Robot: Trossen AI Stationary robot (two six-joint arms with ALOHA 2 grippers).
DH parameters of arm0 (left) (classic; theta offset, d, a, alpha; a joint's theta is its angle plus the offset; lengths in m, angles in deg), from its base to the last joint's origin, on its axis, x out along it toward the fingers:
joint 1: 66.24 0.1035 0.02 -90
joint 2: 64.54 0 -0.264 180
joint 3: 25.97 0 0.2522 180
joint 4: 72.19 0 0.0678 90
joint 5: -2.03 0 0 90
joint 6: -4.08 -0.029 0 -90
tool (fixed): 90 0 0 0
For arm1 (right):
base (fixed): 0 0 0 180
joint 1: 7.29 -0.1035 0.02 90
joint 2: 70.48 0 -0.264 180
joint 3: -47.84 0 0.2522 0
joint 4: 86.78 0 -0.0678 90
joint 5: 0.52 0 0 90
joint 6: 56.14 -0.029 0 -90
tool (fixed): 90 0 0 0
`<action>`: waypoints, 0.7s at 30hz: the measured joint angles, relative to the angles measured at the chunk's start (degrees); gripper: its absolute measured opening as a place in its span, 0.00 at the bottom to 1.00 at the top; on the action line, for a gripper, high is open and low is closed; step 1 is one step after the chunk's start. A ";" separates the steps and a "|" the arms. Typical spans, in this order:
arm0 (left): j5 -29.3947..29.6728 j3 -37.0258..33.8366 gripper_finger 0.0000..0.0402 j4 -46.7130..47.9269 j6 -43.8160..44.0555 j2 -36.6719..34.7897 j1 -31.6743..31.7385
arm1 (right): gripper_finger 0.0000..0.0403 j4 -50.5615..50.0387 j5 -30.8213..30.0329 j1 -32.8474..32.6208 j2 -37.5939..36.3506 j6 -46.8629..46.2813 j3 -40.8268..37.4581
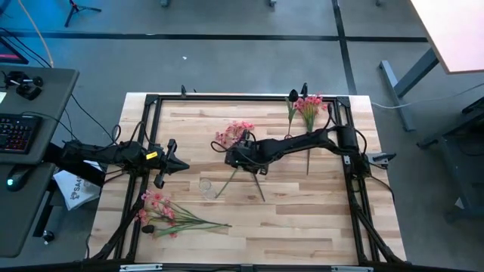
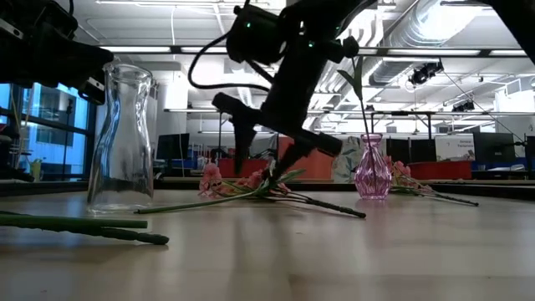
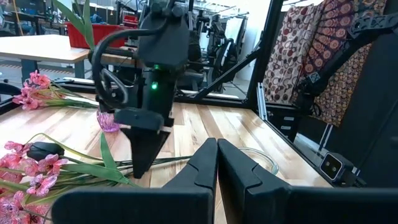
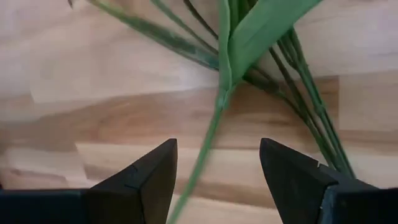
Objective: Sort flowers into vase by color
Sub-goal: Put the center black tulip into the pink vase
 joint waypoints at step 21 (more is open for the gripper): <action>-0.01 0.00 0.00 -0.05 0.02 0.00 -0.01 | 0.43 3.75 -2.89 0.75 3.86 -11.19 -0.63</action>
